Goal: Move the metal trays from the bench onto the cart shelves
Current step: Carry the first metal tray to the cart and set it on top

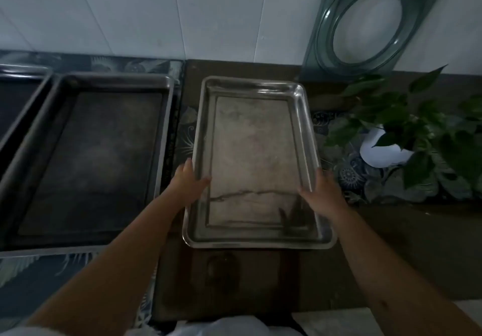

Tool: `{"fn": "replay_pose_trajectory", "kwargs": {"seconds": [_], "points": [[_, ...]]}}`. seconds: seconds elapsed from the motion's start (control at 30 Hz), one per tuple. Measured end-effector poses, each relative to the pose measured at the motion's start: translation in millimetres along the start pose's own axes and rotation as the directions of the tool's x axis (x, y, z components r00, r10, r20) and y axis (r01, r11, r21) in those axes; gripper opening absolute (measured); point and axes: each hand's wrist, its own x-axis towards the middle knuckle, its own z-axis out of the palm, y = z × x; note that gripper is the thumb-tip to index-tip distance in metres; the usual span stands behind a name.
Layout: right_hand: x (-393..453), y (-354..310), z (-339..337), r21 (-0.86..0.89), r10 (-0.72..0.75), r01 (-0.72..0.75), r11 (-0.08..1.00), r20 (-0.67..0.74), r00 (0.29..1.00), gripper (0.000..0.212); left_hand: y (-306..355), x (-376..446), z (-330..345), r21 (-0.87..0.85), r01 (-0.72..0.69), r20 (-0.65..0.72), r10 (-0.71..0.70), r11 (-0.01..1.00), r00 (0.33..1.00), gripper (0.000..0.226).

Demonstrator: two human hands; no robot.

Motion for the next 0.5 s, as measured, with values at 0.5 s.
{"fn": "replay_pose_trajectory", "kwargs": {"seconds": [0.5], "points": [[127.5,4.3,-7.3,0.606,0.265,-0.184,0.774,-0.045,0.963,0.056,9.3,99.1,4.3,-0.413,0.287,-0.128,-0.368,0.864,0.921,0.063]]}}
